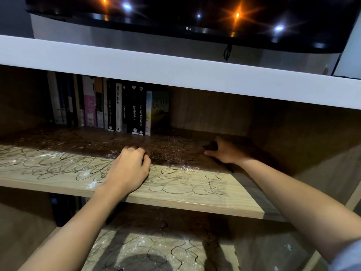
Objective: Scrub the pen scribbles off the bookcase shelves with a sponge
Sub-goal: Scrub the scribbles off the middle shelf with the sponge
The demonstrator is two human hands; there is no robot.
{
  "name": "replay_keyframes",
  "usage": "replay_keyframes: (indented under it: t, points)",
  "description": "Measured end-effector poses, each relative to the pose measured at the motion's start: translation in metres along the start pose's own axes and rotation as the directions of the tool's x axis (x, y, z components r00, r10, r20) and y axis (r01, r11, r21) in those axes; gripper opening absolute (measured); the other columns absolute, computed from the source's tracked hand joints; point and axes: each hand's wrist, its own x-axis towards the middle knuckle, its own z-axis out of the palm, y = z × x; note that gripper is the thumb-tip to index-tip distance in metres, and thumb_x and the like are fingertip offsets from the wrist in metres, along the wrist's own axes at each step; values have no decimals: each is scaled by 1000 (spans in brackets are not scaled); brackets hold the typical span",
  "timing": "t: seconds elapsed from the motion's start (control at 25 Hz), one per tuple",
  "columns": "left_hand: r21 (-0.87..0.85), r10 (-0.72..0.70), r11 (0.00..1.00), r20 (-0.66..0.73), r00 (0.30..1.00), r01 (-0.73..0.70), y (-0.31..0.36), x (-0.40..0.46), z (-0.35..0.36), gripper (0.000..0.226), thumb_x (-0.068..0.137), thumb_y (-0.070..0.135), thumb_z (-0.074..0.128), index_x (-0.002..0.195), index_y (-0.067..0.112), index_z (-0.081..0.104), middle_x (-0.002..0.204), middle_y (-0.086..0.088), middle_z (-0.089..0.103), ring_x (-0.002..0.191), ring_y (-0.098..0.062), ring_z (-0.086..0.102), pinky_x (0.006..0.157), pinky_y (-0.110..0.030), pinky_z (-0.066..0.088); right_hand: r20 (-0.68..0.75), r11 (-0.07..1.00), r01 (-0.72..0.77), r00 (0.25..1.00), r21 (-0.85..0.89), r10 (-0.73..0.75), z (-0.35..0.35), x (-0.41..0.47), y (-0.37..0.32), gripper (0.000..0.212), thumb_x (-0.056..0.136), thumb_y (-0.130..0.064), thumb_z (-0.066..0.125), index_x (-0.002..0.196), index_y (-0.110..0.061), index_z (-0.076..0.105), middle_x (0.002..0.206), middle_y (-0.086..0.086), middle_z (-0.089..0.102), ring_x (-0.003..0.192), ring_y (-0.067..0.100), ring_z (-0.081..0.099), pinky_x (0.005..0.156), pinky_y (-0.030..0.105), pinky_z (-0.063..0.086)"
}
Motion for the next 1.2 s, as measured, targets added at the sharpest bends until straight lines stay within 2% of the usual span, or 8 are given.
replay_keyframes:
  t: [0.16, 0.4, 0.52, 0.64, 0.76, 0.84, 1.0, 1.2]
  points:
    - [11, 2, 1000, -5, 1000, -2, -2, 1, 1, 24, 96, 22, 45, 90, 8, 63, 84, -7, 54, 89, -29, 53, 76, -42, 48, 156, 990, 135, 978, 45, -141, 4, -10, -31, 52, 91, -27, 62, 140, -20, 46, 143, 1, 47, 127, 19, 45, 94, 22, 34]
    - [23, 63, 998, -2, 998, -63, -7, -4, -2, 17, 96, 18, 45, 85, 13, 57, 81, -2, 50, 90, -26, 51, 74, -37, 42, 483, 959, 265, 829, 103, -281, -23, -43, -40, 50, 86, -20, 65, 132, -35, 53, 136, -3, 53, 120, 15, 51, 101, 27, 40]
    - [-8, 65, 998, -50, 997, -65, -16, -12, -5, 21, 97, 17, 44, 100, 14, 64, 93, -1, 61, 94, -16, 48, 81, -30, 40, 376, 935, 200, 875, 294, -305, -33, -56, -19, 44, 84, -23, 66, 125, -35, 58, 128, -4, 60, 117, 15, 55, 105, 37, 42]
    - [-43, 31, 998, -143, 989, -38, -7, -18, -11, 15, 96, 16, 43, 89, 14, 57, 82, 4, 55, 87, -15, 47, 74, -31, 39, 120, 926, 204, 960, 316, -252, -48, -68, 11, 46, 86, -16, 66, 125, -38, 56, 134, -11, 52, 125, 10, 46, 110, 33, 35]
    - [-71, -8, 998, -155, 988, -3, -1, -19, -14, 13, 97, 18, 43, 85, 16, 47, 78, 2, 47, 73, -18, 48, 64, -35, 39, 361, 994, 50, 929, 97, -82, -52, -71, 38, 46, 88, -34, 65, 126, -49, 44, 144, -6, 41, 129, 17, 39, 109, 34, 32]
    - [-113, -32, 994, -200, 979, 10, -4, -20, -13, 12, 97, 19, 44, 99, 14, 55, 85, 0, 51, 74, -17, 52, 68, -37, 46, 478, 995, -10, 877, -99, 56, -58, -66, 30, 47, 90, -32, 62, 128, -50, 43, 143, -4, 39, 129, 21, 39, 107, 35, 33]
    - [-125, -41, 992, -215, 976, 14, -9, -19, -9, 25, 97, 22, 44, 117, 15, 57, 95, -2, 53, 81, -19, 56, 76, -38, 49, 349, 951, 64, 936, -303, 49, -47, -53, -6, 52, 91, -11, 50, 140, -28, 44, 141, 2, 44, 113, 19, 48, 94, 28, 42]
    - [-97, -55, 995, -211, 976, 35, -12, -19, -7, 23, 96, 24, 44, 112, 18, 60, 94, -3, 55, 81, -21, 58, 76, -39, 51, 171, 990, 79, 984, -118, -58, 4, -36, -8, 41, 101, -40, 39, 140, -30, 43, 145, 1, 44, 128, 24, 45, 102, 32, 36]
